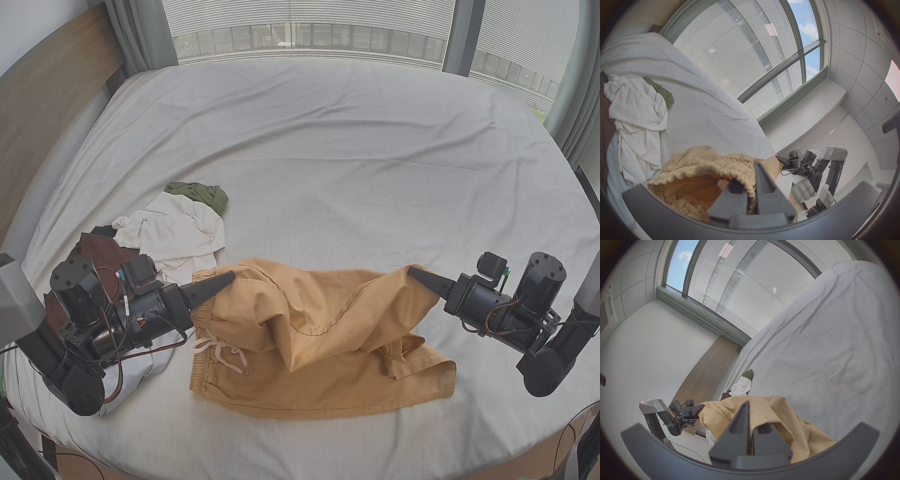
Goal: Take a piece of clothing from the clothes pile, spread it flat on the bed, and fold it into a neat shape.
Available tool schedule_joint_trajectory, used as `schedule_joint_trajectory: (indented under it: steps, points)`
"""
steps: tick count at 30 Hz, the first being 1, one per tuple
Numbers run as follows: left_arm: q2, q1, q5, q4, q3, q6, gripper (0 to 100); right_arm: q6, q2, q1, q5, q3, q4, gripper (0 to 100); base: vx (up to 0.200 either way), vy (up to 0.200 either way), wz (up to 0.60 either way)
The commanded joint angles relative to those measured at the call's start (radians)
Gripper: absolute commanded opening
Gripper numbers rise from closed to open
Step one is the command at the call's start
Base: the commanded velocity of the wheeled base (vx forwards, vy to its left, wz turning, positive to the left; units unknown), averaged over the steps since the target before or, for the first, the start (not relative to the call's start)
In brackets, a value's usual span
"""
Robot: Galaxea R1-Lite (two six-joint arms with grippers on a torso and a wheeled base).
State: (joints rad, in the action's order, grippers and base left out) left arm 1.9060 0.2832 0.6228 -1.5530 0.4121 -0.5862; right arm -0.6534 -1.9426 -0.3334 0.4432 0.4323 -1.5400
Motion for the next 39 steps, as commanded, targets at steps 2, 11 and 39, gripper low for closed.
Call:
schedule_joint_trajectory:
  steps: [2,11,39]
  points:
    - [-0.001,-0.004,0.000,-0.006,0.011,0.000,0,0.001,-0.001,0.025,0.002,0.006,0.000,0,0.000,0.000,0.00]
    - [0.007,-0.044,-0.002,-0.004,0.028,-0.001,0,0.001,0.001,0.065,0.003,0.023,0.000,0,0.000,0.000,0.00]
    - [0.048,-0.067,-0.008,-0.004,0.062,0.009,0,0.003,-0.009,0.197,0.003,0.108,0.001,0,0.000,0.000,0.00]
